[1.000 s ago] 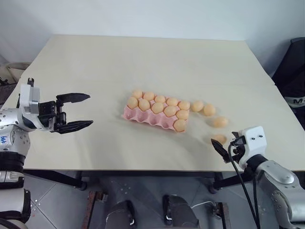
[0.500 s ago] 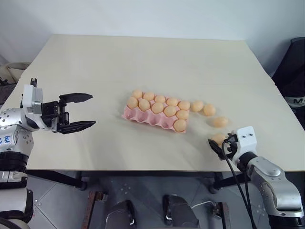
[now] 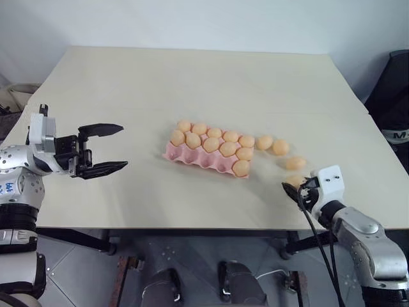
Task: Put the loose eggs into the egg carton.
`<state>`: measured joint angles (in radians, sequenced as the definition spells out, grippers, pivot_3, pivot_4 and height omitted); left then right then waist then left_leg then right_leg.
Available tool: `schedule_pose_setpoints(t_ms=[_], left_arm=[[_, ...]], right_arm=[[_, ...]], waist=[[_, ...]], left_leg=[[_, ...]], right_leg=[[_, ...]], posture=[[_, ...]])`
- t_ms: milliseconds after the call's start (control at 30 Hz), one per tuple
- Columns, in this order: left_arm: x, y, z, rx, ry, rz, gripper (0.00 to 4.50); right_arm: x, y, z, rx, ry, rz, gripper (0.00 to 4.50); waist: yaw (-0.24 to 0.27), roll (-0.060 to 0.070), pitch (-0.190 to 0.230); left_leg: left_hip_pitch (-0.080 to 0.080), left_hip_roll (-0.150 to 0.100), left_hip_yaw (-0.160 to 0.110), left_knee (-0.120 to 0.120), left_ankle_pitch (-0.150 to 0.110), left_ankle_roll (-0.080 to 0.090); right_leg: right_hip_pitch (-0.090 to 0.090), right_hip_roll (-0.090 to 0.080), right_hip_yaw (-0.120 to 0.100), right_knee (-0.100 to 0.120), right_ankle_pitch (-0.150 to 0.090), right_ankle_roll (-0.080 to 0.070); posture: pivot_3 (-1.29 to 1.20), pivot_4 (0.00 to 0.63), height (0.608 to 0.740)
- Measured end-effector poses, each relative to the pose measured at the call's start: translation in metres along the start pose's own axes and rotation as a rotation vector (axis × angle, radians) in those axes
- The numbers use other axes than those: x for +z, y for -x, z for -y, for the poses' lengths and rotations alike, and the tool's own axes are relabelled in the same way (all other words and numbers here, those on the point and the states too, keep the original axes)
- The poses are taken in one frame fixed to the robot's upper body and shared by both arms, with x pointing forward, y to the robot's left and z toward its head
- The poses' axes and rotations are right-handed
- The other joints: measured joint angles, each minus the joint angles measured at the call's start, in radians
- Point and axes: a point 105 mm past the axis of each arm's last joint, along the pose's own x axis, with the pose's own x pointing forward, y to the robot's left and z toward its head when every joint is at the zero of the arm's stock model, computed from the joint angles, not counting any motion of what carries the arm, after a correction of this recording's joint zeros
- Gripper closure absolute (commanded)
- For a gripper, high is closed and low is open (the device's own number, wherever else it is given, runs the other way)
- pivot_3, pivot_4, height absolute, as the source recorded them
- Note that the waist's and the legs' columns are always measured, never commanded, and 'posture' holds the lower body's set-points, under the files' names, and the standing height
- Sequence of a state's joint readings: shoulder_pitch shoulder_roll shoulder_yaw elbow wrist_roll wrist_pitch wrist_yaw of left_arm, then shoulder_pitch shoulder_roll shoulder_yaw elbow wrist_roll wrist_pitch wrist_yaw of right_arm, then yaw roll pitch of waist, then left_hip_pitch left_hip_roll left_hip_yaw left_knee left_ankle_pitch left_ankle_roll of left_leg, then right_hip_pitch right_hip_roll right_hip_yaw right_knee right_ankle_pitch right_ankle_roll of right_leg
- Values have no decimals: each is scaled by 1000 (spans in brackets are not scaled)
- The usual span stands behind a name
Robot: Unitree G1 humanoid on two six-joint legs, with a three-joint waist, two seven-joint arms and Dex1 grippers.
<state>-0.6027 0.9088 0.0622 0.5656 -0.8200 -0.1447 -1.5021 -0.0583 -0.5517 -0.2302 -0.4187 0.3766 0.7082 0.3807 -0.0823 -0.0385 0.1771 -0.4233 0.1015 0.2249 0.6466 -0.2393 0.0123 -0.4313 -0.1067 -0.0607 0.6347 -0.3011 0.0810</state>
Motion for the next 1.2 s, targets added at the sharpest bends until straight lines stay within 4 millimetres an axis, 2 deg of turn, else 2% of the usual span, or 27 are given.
schedule_pose_setpoints(t_ms=[100,200,267,367,433,500,733,933,1133,1200], left_arm=[[0,-1,0,-1,0,3,0],[0,-2,0,-2,-2,8,0],[0,-2,1,-2,-2,10,0],[0,-1,2,0,-1,13,0],[-2,0,4,-1,4,11,0],[-2,1,6,0,6,14,0],[1,9,10,23,-2,17,0],[2,12,11,34,-6,9,0],[0,10,12,33,-5,7,0],[-1,10,12,33,-6,4,0]], right_arm=[[41,-5,-7,46,24,88,2096],[77,-19,-26,112,32,148,2096],[91,-30,-47,172,27,168,2096],[103,-44,-91,300,33,174,2096],[104,-50,-120,385,45,158,2096],[98,-56,-133,415,50,122,2096],[80,-70,-138,403,97,40,2096],[76,-71,-135,396,138,24,2096],[75,-71,-134,393,146,22,153],[75,-71,-135,398,147,22,24]], waist=[[-2,0,0],[-3,0,0],[-3,0,0],[-1,0,0],[0,0,0],[1,0,0],[8,0,0],[8,0,0],[2,0,0],[2,0,0]], left_leg=[[0,0,0,0,0,0],[0,1,0,0,0,0],[-1,1,0,-1,0,-1],[-5,2,0,-2,2,1],[-14,2,0,0,5,-3],[-19,2,0,1,5,-3],[-18,1,2,2,4,-2],[-17,2,1,2,5,-4],[-17,3,1,2,6,-4],[-17,3,1,2,6,-4]], right_leg=[[0,0,0,0,-1,-1],[-1,0,0,0,-1,-1],[-2,0,-1,0,0,-1],[-8,1,-2,3,2,3],[-16,1,-4,5,2,4],[-18,1,-6,5,3,5],[-17,-1,-10,3,3,6],[-17,-1,-11,4,4,7],[-17,0,-12,5,4,7],[-17,0,-12,5,4,7]], posture=[[0,150,740],[0,150,740],[0,150,740],[0,150,740],[0,150,740],[0,150,740],[0,150,740],[0,150,740],[0,150,740],[0,150,740]])
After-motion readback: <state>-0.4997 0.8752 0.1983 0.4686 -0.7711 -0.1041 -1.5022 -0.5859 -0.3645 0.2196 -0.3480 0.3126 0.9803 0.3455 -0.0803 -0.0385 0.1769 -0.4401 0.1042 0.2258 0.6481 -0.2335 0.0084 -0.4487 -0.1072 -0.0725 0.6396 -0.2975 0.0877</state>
